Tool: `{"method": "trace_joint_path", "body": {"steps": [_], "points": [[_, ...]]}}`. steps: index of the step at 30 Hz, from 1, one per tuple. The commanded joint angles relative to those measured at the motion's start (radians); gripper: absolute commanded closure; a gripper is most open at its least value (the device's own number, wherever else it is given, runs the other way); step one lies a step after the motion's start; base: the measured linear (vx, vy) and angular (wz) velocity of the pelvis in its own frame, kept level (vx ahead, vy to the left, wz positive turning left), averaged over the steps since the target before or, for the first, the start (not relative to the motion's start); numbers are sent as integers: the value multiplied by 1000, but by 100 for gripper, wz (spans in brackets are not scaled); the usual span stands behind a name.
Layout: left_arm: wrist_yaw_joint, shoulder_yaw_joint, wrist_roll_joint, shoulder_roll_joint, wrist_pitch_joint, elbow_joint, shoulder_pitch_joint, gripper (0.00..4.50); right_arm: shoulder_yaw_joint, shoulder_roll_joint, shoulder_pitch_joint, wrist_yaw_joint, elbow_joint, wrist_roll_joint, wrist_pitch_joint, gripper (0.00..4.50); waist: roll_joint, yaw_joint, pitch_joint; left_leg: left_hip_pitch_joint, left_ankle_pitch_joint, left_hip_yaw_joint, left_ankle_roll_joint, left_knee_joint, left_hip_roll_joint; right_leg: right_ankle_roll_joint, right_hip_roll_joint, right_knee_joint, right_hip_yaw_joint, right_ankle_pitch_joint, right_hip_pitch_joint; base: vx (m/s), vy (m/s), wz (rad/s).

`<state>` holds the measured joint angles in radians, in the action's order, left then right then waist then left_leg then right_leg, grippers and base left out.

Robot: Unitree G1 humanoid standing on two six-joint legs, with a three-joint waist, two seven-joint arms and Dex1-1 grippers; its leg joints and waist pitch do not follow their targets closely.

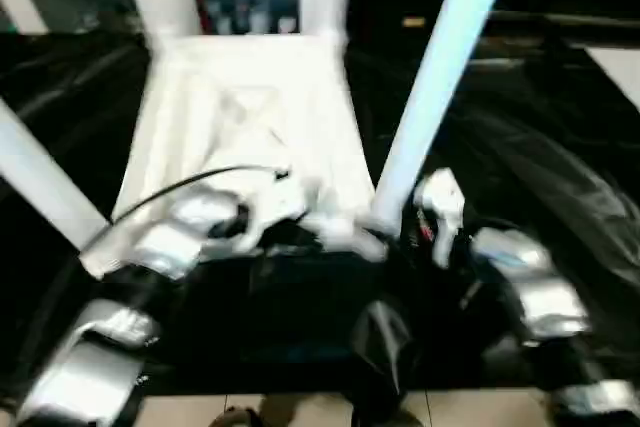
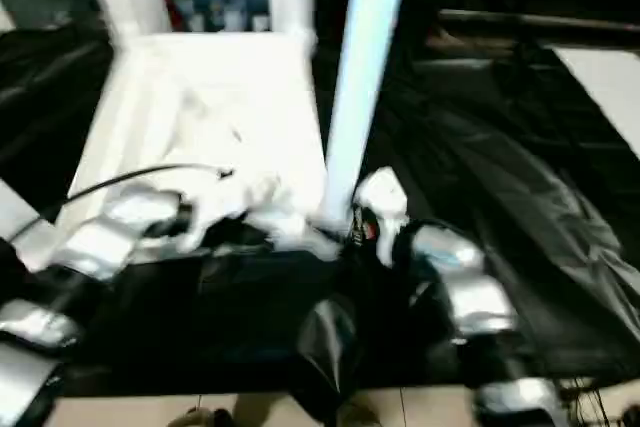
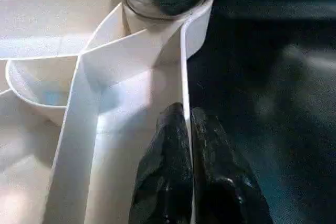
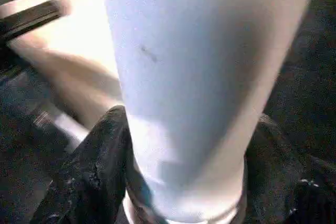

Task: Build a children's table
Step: Rotate leg to tighten

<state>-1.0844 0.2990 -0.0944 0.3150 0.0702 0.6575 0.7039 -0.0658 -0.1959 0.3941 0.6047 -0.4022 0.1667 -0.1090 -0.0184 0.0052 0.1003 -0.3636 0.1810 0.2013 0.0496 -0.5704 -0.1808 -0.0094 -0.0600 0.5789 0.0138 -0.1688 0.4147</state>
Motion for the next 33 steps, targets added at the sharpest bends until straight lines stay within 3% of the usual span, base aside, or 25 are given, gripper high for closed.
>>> {"method": "trace_joint_path", "body": {"steps": [1, 3, 4, 6, 8, 9, 11, 12, 15, 16, 18, 19, 21, 22, 24, 28, 33], "points": [[113, -23, -9, -26, 33, 64, -14, 450, 0, 23, -18, -93, -45, -26, -49, 186, -12, -3, -51, 11, 262, -23, -18, 69, -39, -174, -66, -80, -33, -419, -33, 0, 0, 0], [201, -29, -20, -70, 67, 114, 16, 450, 19, 89, 6, -241, -71, -49, -73, 186, 7, -6, -46, 14, 281, -23, -15, 71, -40, -172, -65, -83, -36, -421, -24, 0, 0, 0], [212, -30, -21, -76, 70, 121, 20, 450, 21, 98, 10, -259, -74, -51, -76, 186, 0, -11, -48, 13, 289, -22, -8, 72, -38, -168, -61, -84, -34, -421, -27, 0, 0, 0], [294, -36, -33, -110, 77, 173, 54, 450, 26, 154, 37, -350, -91, -72, -96, 186, 12, -10, -46, 17, 303, -24, -3, 73, -36, -166, -62, -87, -35, -425, -23, 0, 0, 0], [304, -38, -35, -117, 77, 185, 63, 450, 22, 164, 42, -356, -94, -80, -96, 186, 5, -9, -49, 17, 302, -24, -8, 73, -37, -167, -61, -86, -35, -394, -27, 0, 0, 0], [306, -32, -42, -123, 68, 194, 72, 450, -3, 172, 34, -310, -70, -78, -72, 186, 11, -8, -48, 17, 298, -24, -11, 73, -37, -170, -61, -86, -36, -378, -26, 0, 0, 0], [291, -26, -48, -122, 56, 193, 76, 450, -13, 175, 13, -243, -15, -44, -30, 130, 14, -8, -46, 14, 301, -23, -20, 75, -39, -181, -61, -83, -36, -329, -29, 0, 0, 0], [291, -26, -48, -122, 56, 193, 76, 450, -13, 175, 13, -243, -15, -44, -30, 130, 12, -8, -46, 14, 303, -22, -25, 74, -38, -181, -60, -84, -36, -327, -30, 0, 0, 0], [260, -15, -51, -109, 35, 183, 73, 450, -2, 146, 6, -195, 31, -18, -12, 97, 12, -7, -47, 4, 283, -25, -47, 75, -37, -179, -64, -81, -34, -334, -38, 0, 0, 0], [240, -13, -47, -101, 23, 177, 72, 450, 6, 123, 11, -172, 42, -12, -15, 88, 9, -15, -46, -2, 281, -28, -49, 77, -37, -175, -63, -81, -30, -352, -40, 0, 0, 0], [212, -10, -42, -90, 13, 166, 70, 450, 10, 87, 20, -142, 50, -14, -15, 74, 11, -19, -50, 1, 282, -27, -52, 74, -38, -179, -63, -82, -32, -350, -39, 0, 0, 0], [142, -4, -28, -65, -8, 134, 55, 450, 10, 20, 23, -49, 62, -1, -28, 65, 10, -22, -48, 2, 278, -25, -58, 72, -38, -188, -63, -83, -33, -338, -35, 0, 0, 0], [60, 4, -7, -44, -38, 100, 37, 450, 5, -38, 21, 35, 70, 8, -31, 65, 10, -21, -50, 0, 259, -24, -70, 70, -38, -200, -63, -80, -33, -319, -43, 0, 0, 0], [17, 8, 4, -34, -51, 85, 28, 450, 2, -63, 19, 74, 72, 10, -28, 65, 10, -20, -55, 2, 231, -20, -88, 64, -40, -225, -65, -78, -35, -275, -43, 0, 0, 0], [-72, 17, 27, -9, -89, 57, 7, 450, -15, -121, 2, 176, 86, 15, -21, 65, 12, -17, -58, 2, 208, -18, -98, 62, -40, -242, -64, -73, -35, -231, -45, 0, 0, 0], [-165, 30, 50, 26, -96, 18, -17, 450, -35, -178, -22, 283, 103, 25, -14, 65, 10, -4, -68, 4, 117, -14, -141, 55, -47, -298, -65, -50, -33, -52, -52, 0, 0, 0], [-244, 20, 110, 43, -73, -47, -41, 450, -69, -208, -32, 349, 113, 36, -24, 65, 13, 7, -68, 5, 99, -11, -142, 54, -52, -317, -64, -41, -29, -23, -53, 0, 0, 0]]}}
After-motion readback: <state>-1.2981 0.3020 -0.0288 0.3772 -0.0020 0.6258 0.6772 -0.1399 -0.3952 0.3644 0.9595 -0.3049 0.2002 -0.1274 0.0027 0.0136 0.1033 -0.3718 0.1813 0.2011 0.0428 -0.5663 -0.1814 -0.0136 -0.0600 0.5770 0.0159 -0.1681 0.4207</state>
